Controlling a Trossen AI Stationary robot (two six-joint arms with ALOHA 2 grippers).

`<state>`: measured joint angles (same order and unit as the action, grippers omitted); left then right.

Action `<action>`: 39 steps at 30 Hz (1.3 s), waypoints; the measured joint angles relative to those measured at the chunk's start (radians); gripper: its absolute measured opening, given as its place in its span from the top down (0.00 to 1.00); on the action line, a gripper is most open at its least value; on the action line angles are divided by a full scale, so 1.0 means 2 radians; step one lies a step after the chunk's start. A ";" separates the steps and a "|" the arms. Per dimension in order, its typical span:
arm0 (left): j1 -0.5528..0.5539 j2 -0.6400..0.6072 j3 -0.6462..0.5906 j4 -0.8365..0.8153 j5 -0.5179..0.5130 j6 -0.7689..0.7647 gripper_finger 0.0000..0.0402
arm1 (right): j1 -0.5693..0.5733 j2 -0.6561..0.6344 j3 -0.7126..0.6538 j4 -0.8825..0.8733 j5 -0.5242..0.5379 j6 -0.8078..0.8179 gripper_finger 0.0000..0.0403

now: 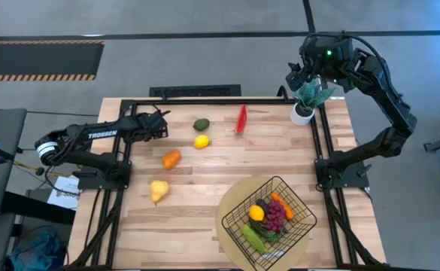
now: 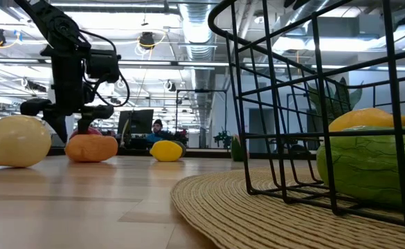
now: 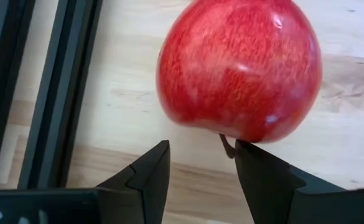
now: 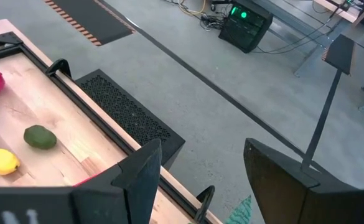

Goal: Build produce basket
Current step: Put the apple into the mesh basket

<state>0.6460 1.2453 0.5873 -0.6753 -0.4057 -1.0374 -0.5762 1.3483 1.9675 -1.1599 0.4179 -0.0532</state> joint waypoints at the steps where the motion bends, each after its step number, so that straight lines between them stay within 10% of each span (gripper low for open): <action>1: 0.000 0.000 0.000 0.002 0.000 -0.001 0.58 | 0.000 0.000 0.000 0.000 0.000 0.000 0.38; 13: 0.000 0.000 0.000 0.008 -0.002 -0.012 0.59 | 0.000 0.000 0.000 0.000 0.000 0.002 0.38; 28: 0.000 0.000 0.000 0.008 -0.004 -0.023 0.98 | 0.000 0.000 0.000 -0.011 0.000 0.001 0.38; 39: 0.000 0.000 0.000 0.008 -0.018 -0.011 1.00 | 0.000 0.000 0.000 -0.023 0.000 0.001 0.38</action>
<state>0.6460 1.2453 0.5873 -0.6596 -0.4413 -1.0588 -0.5762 1.3483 1.9675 -1.2053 0.4177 -0.0509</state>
